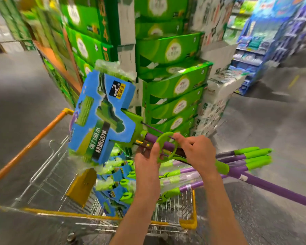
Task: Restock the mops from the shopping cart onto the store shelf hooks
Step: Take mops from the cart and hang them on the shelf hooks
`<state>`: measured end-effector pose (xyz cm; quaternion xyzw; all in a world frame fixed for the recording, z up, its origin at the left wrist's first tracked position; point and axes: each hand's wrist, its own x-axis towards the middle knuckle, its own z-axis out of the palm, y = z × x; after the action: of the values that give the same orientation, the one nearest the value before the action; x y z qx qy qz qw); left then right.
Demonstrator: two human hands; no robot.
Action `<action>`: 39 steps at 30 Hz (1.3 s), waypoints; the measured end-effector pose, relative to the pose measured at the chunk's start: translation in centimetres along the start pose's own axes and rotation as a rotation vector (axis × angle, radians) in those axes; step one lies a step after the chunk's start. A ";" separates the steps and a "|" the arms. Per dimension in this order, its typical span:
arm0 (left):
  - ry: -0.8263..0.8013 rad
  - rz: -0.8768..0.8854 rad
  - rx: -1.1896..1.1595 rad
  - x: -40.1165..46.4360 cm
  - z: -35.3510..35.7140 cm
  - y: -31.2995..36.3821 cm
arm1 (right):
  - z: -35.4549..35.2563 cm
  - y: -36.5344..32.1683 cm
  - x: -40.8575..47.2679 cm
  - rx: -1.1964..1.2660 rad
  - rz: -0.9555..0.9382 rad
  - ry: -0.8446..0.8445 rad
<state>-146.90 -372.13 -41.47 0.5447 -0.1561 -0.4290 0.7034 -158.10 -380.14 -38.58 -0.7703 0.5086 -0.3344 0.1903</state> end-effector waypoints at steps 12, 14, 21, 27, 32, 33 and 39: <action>-0.444 0.097 -0.119 -0.8 -3.5 5.4 | -1.1 -7.2 -5.5 0.232 0.339 0.369; -0.535 0.078 -0.123 -1.3 -4.0 5.6 | -0.9 -8.0 -7.1 0.242 0.389 0.438; -0.783 -0.047 -0.192 -4.4 -4.2 3.9 | -1.7 -8.4 -14.4 0.224 0.541 0.681; -0.982 -0.159 -0.186 -10.3 -3.7 2.1 | -4.7 -9.3 -21.7 0.135 0.696 0.872; -1.119 -0.246 -0.195 -15.7 -3.5 1.6 | -7.3 -10.8 -27.4 0.155 0.729 1.009; -1.151 -0.249 -0.187 -16.7 -3.7 1.6 | -7.7 -11.4 -28.4 0.159 0.716 1.024; -1.293 -0.318 -0.170 -24.0 -5.5 1.6 | -9.6 -13.5 -37.6 0.213 0.752 1.060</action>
<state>-156.43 -349.99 -36.01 0.1371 -0.4296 -0.7783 0.4369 -165.82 -339.94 -35.33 -0.2480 0.7322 -0.6275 0.0932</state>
